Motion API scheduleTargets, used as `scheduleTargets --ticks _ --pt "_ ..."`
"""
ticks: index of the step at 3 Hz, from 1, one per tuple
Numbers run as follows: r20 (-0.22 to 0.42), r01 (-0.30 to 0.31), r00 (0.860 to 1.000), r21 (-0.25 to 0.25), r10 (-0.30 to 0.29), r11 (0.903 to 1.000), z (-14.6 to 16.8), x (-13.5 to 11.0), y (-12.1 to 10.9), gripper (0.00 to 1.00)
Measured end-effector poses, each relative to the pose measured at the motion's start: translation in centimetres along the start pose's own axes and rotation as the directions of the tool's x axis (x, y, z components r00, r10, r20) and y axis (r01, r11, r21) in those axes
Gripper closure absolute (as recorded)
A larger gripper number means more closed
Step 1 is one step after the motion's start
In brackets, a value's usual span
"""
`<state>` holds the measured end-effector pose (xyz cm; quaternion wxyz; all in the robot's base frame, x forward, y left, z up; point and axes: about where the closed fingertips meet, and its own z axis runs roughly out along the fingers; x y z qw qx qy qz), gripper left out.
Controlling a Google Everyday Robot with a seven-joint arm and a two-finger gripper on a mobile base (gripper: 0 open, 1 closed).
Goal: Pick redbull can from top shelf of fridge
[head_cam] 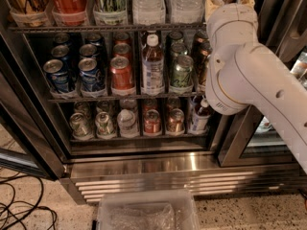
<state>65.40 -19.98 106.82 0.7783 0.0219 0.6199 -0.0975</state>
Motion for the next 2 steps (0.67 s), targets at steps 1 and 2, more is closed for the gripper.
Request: scheduleTargets --ticks 1,2 --pt "-0.001 0.013 1.0 0.009 -0.013 0.9999 0.8 0.3 -0.1 0.43" --pt "0.005 0.026 1.0 0.013 -0.026 0.9996 1.9 0.2 0.2 0.43"
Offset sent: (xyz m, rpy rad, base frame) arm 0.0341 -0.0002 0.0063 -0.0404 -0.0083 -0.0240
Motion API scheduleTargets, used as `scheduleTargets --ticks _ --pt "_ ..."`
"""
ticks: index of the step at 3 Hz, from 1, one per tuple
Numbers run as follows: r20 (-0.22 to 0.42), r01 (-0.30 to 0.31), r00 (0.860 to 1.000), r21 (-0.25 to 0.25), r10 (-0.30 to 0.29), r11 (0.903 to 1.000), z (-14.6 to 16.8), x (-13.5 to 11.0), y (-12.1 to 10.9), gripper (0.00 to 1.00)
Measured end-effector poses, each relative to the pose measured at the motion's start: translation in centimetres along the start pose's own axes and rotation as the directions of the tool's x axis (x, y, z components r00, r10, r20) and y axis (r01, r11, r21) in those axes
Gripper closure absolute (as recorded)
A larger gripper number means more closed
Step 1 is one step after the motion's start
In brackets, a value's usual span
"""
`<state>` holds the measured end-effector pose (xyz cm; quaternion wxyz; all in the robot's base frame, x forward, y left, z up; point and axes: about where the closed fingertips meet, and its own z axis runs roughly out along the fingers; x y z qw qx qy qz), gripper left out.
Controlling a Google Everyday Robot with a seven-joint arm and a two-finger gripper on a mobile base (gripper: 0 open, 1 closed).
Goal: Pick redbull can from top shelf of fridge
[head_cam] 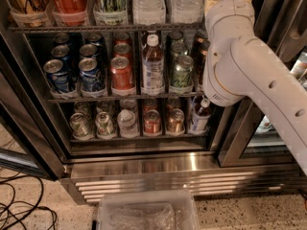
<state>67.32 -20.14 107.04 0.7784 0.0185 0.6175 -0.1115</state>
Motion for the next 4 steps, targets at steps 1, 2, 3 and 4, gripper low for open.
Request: scheduleTargets --ticks 1,2,3,4 --pt "0.0 0.0 1.0 0.0 0.0 1.0 -0.1 -0.1 0.0 0.49" --pt "-0.001 0.007 1.0 0.002 -0.007 1.0 0.2 -0.1 -0.2 0.68" --pt "0.003 0.015 1.0 0.004 -0.015 0.9999 0.4 -0.2 -0.5 0.91" --pt "0.036 0.014 0.999 -0.005 -0.013 0.9999 0.1 -1.6 -1.3 1.0"
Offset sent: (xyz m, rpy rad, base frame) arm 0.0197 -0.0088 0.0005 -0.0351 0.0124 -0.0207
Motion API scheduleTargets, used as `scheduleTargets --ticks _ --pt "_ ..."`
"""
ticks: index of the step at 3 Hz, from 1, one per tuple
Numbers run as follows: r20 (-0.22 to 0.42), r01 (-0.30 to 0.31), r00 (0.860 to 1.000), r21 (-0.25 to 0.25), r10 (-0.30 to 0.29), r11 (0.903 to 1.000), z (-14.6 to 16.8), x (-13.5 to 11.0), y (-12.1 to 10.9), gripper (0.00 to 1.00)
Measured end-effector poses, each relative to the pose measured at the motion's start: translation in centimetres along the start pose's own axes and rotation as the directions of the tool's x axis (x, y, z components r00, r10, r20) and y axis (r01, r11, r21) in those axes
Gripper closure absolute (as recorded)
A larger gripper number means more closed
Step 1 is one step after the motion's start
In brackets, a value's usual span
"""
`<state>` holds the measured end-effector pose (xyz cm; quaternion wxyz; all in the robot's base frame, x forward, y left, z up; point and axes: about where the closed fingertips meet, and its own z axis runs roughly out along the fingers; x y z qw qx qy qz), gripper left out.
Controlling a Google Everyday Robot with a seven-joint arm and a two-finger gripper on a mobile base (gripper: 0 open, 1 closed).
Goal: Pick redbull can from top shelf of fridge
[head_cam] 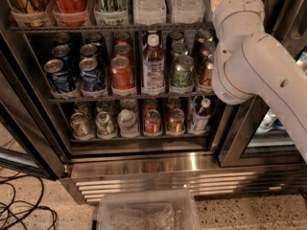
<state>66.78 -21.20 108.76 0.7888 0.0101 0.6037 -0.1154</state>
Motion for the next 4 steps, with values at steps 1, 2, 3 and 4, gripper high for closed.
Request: scheduleTargets --ticks 1,2,3,4 --pt "0.067 -0.015 0.998 -0.014 0.016 0.9998 -0.2 -3.3 -0.8 1.0" --pt "0.132 -0.028 0.991 -0.033 0.032 0.9991 -0.3 -7.3 -1.2 1.0" --pt "0.16 -0.032 0.986 -0.07 0.043 0.997 -1.6 -10.7 -1.6 1.0" --pt "0.143 -0.004 0.989 -0.134 0.023 0.991 -4.8 -12.5 -1.8 1.0"
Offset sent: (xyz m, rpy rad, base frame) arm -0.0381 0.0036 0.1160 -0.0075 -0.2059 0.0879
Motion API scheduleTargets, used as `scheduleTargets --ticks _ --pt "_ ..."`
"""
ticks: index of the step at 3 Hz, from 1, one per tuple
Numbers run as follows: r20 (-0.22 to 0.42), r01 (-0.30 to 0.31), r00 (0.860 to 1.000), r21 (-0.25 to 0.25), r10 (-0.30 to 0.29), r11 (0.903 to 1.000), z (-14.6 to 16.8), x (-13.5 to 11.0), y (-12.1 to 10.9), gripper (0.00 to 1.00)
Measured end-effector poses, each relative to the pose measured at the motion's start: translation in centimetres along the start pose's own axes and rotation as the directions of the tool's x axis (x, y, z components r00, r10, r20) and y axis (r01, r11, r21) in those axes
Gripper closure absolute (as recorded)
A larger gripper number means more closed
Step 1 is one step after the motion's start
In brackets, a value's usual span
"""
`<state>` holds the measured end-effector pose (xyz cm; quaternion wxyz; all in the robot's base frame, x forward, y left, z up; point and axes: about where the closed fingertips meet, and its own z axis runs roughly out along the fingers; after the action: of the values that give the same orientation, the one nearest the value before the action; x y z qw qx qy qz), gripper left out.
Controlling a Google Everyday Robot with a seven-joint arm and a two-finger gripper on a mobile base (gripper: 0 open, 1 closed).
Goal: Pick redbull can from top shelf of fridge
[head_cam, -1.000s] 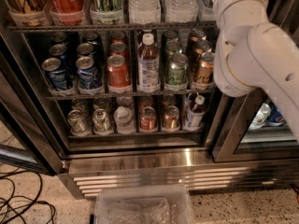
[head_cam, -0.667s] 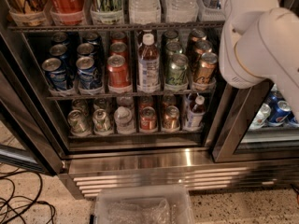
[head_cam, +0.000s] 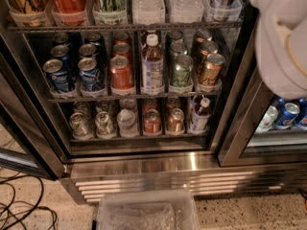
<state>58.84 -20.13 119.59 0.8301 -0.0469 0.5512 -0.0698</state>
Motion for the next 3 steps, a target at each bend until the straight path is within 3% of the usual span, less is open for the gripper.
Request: scheduleTargets --ticks 1,2,3 --pt "-0.05 0.061 0.997 -0.066 -0.064 0.996 -4.2 -0.6 -0.3 1.0" --pt "-0.165 0.132 0.975 -0.112 -0.149 0.985 -9.1 1.9 -1.2 1.0" --pt "-0.311 0.038 0.946 -0.186 -0.095 0.9818 -13.4 5.9 1.7 1.0"
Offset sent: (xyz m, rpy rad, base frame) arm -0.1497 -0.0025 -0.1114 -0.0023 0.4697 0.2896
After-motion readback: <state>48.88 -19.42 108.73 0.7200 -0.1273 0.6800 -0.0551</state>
